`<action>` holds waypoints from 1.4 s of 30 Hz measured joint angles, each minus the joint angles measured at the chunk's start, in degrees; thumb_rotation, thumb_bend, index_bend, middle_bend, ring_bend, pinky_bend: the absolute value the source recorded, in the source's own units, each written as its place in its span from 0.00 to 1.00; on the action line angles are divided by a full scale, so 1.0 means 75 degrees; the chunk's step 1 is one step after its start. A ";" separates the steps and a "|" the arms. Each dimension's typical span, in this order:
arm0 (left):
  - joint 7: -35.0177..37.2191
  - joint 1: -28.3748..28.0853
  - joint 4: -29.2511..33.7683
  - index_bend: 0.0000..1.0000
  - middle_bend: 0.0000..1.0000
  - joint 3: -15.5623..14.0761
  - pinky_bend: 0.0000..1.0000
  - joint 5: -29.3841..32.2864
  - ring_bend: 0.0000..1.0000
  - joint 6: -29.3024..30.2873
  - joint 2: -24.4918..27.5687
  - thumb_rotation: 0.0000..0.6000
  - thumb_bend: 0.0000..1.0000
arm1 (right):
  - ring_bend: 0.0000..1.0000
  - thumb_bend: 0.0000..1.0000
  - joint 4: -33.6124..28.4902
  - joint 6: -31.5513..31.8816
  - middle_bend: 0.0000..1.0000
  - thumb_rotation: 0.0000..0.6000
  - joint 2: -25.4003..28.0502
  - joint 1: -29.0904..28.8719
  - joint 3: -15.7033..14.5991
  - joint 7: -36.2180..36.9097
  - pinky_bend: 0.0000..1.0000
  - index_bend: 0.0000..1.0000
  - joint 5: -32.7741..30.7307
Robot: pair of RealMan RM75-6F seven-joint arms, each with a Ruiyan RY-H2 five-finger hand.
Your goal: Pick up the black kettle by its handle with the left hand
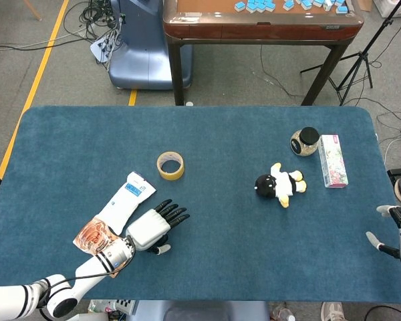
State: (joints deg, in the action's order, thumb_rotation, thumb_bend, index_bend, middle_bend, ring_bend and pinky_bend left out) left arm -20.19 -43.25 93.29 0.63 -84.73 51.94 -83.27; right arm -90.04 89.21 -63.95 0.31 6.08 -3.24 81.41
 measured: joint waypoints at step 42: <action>0.0588 0.0533 -0.0883 0.01 0.03 0.0027 0.02 0.1041 0.05 -0.0053 0.1304 1.00 0.26 | 0.33 0.17 -0.0028 -0.0056 0.43 1.00 -0.0117 -0.0089 0.0031 -0.0145 0.29 0.38 0.0081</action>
State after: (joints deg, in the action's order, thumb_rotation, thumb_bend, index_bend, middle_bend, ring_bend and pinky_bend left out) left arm -15.78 -39.25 86.67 0.83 -76.93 51.54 -73.49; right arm -90.25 88.79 -64.83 -0.36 6.31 -4.32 82.02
